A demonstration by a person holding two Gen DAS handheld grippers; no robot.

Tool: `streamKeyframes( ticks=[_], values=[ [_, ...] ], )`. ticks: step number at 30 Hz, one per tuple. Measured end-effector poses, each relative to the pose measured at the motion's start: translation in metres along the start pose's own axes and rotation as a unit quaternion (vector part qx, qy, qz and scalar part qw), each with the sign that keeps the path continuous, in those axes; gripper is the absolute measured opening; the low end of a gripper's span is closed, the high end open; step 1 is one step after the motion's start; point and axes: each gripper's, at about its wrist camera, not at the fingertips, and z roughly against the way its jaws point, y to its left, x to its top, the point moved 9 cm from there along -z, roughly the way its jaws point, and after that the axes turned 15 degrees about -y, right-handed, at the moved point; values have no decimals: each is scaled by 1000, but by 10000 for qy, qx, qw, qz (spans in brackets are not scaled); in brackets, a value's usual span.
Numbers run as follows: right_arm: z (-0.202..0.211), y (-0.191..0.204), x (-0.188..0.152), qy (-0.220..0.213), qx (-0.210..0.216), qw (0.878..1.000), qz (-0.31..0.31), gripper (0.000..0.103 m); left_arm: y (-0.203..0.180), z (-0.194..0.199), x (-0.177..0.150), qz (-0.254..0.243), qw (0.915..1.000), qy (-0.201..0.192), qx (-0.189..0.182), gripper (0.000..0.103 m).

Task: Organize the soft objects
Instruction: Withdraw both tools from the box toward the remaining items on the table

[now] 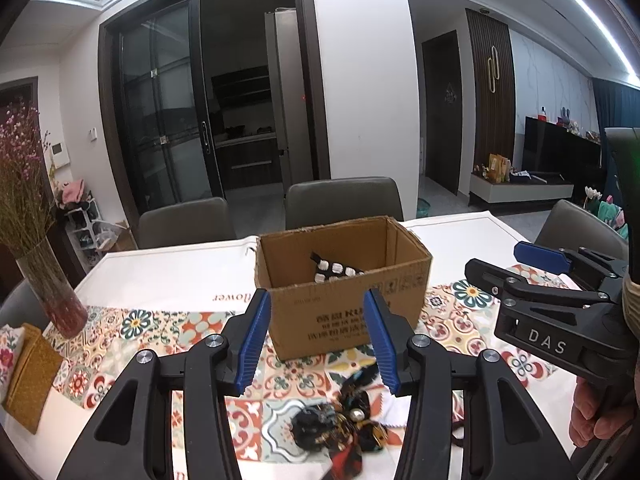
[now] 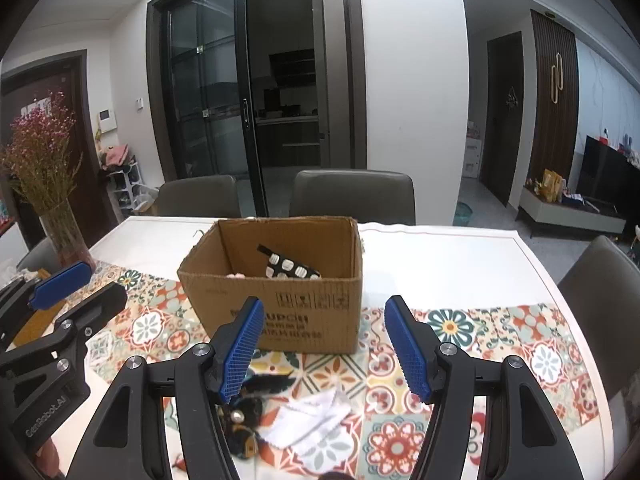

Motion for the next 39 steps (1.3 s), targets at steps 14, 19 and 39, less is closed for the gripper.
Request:
streamKeyframes(
  ticks=[14, 19, 39],
  values=[
    [44, -10, -27, 258, 99, 9996, -9, 64, -21, 45, -37, 161, 9991, 398, 62, 47],
    [56, -14, -44, 429, 191, 9989, -25, 64, -28, 57, -49, 169, 9984, 536, 101, 47],
    [70, -19, -103, 951, 420, 9946, 57, 64, -45, 71, -112, 322, 9914, 1222, 330, 47]
  ],
)
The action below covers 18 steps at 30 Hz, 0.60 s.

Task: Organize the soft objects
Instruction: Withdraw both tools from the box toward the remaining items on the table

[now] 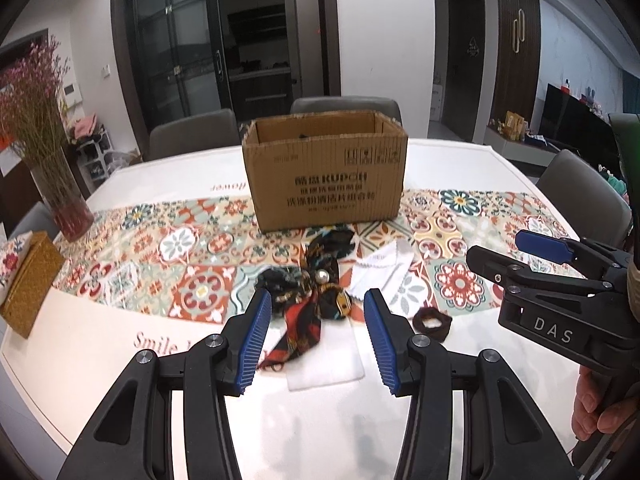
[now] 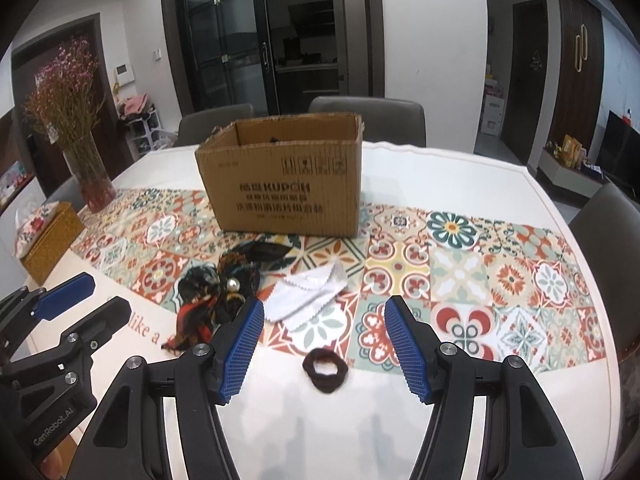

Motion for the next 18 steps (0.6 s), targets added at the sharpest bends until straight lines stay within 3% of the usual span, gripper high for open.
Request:
streamKeyframes(
  ticks=[18],
  values=[
    [-29, -3, -59, 681, 206, 9974, 131, 64, -3, -31, -64, 338, 9968, 723, 44, 47]
  ],
)
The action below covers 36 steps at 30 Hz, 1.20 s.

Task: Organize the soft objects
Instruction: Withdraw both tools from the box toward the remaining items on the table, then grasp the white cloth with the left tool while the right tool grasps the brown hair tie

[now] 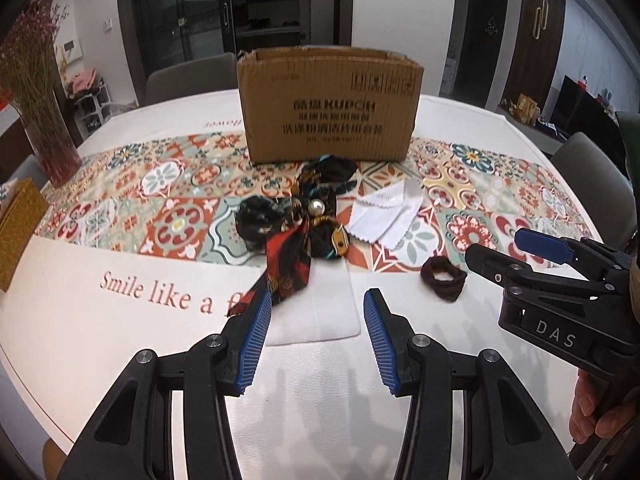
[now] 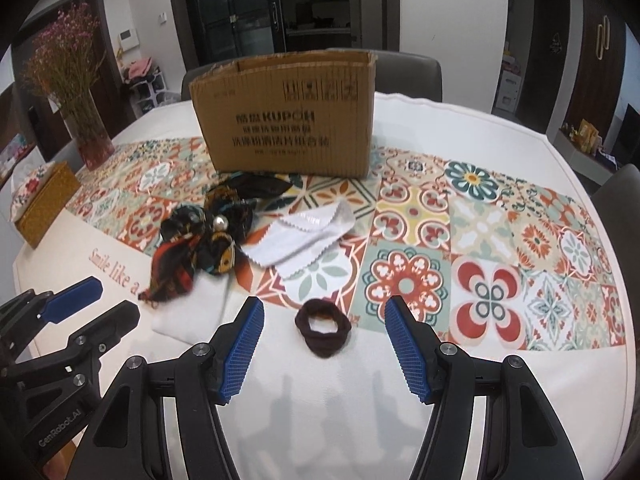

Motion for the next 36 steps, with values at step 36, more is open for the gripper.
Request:
streamKeyframes(
  ticks=[36],
  values=[
    [-65, -3, -54, 594, 65, 9982, 112, 64, 8, -70, -47, 161, 9976, 660, 156, 54]
  ],
)
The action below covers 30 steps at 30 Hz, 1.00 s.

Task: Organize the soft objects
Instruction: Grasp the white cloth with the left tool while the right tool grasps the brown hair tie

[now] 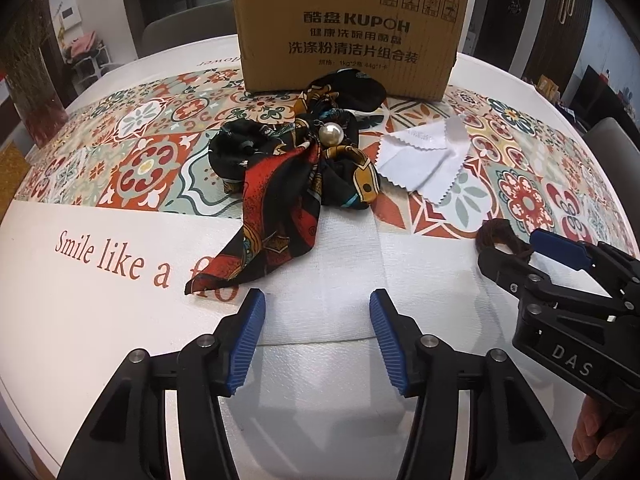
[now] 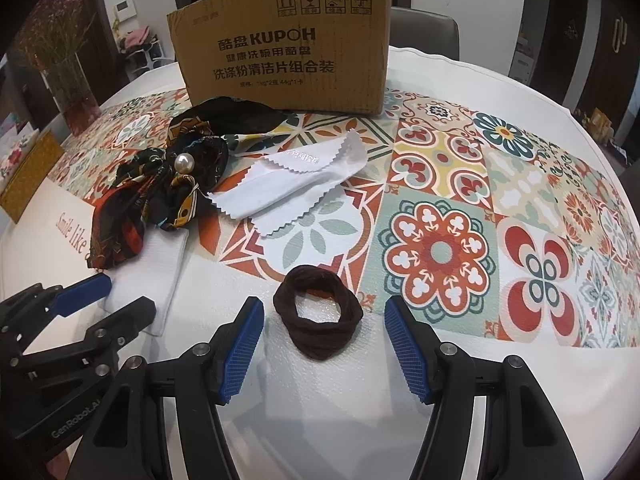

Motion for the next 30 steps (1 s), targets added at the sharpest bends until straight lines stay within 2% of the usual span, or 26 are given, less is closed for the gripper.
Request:
streamKeyframes(
  ticks=[9, 12, 14, 18, 20, 24, 30],
  values=[
    [-3, 3, 0, -49, 7, 9999, 112, 64, -1, -1, 1, -31, 9999, -148, 19, 55],
    [-2, 5, -1, -79, 2, 9998, 177, 63, -1, 0, 1, -33, 9998, -182, -22, 47],
    [-2, 6, -2, -69, 15, 9998, 200, 62, -2, 1, 1, -36, 9998, -191, -50, 37],
    [0, 8, -3, -84, 26, 9998, 188, 43, -2, 2, 1, -29, 9998, -162, -75, 23],
    [0, 8, -4, -69, 25, 9998, 194, 39, -2, 3, 0, -23, 9999, -132, -91, 16],
    [0, 9, -4, -40, 58, 9998, 177, 24, -3, 5, -1, 45, 9998, -35, -198, 12],
    [5, 14, -2, -31, 193, 9997, 113, 23, -8, 12, -2, 231, 9985, 54, -489, 8]
  ],
)
